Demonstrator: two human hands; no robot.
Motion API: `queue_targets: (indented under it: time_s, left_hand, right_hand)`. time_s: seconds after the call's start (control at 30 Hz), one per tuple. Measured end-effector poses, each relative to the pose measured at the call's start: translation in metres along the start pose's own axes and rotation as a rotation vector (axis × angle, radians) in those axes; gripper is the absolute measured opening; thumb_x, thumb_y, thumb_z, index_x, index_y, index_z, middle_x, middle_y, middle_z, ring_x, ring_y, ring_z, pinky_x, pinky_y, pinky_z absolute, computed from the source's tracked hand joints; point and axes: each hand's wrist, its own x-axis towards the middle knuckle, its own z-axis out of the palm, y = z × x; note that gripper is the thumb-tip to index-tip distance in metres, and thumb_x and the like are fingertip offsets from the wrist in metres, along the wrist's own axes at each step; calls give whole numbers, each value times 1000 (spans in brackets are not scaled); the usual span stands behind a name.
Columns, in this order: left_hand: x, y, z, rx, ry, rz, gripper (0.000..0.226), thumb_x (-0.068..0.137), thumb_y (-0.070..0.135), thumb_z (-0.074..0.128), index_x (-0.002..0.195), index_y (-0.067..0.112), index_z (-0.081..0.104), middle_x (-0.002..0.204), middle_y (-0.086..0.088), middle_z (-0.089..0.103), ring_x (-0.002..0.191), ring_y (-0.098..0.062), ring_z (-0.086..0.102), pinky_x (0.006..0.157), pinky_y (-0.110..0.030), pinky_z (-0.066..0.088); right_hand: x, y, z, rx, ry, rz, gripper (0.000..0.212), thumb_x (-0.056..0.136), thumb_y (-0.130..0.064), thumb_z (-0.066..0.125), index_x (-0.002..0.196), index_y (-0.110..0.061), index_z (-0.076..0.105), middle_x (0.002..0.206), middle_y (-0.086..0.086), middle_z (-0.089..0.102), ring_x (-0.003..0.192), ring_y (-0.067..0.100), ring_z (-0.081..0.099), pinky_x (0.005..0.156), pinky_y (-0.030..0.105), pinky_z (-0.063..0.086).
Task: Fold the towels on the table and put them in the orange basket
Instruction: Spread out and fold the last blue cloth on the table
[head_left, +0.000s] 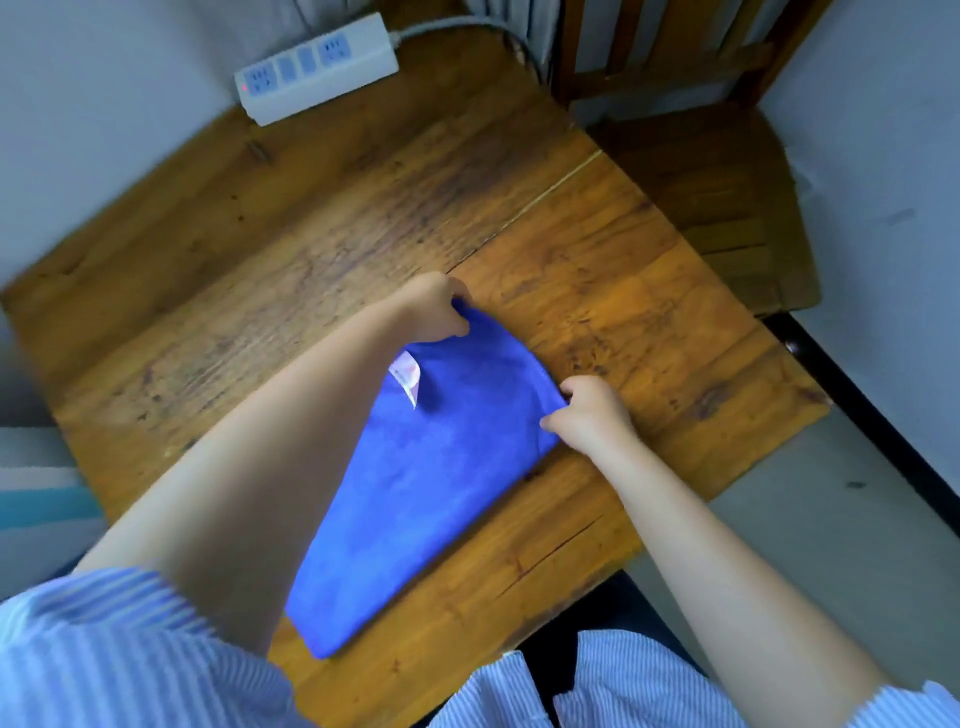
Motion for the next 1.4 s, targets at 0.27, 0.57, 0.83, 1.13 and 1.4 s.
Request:
queue_targets:
  time_s: [0.27, 0.57, 0.83, 1.13, 1.4]
  left_hand:
    - [-16, -36, -75, -168, 351, 101, 21, 71, -9, 54, 86, 5, 61, 78, -1, 52, 78, -18, 46, 57, -23, 34]
    - [-93, -83, -23, 67, 374, 372, 15, 66, -11, 60, 80, -5, 58, 72, -8, 49, 71, -20, 40, 60, -26, 25]
    - [-136, -110, 55, 337, 227, 535, 17, 77, -5, 49, 91, -2, 59, 90, -16, 61, 87, -29, 53, 62, -33, 37]
    - [-138, -118, 99, 619, 140, 371, 26, 86, 10, 44, 112, 11, 48, 110, -5, 55, 108, -24, 48, 72, -29, 32]
    - [-142, -125, 114, 625, 85, 323, 26, 84, 18, 44, 108, 11, 50, 110, -5, 56, 107, -23, 49, 81, -29, 34]
  right_hand:
    - [27, -74, -80, -152, 406, -498, 13, 77, 2, 55, 83, -9, 56, 95, 10, 51, 82, 22, 46, 58, 22, 32]
    - [-35, -53, -42, -352, 470, -919, 16, 64, 16, 59, 72, 2, 55, 82, 20, 58, 80, 36, 53, 60, 27, 34]
    - [-79, 7, 32, -446, 393, -1005, 30, 41, 21, 64, 59, -1, 55, 69, 16, 60, 67, 33, 61, 66, 34, 49]
    - [-83, 38, 73, -515, 418, -938, 17, 58, 7, 47, 62, -2, 61, 71, 14, 63, 70, 32, 65, 68, 36, 53]
    - [-75, 60, 80, -586, 436, -902, 27, 47, 21, 74, 68, 5, 66, 80, 24, 66, 85, 40, 67, 69, 48, 56]
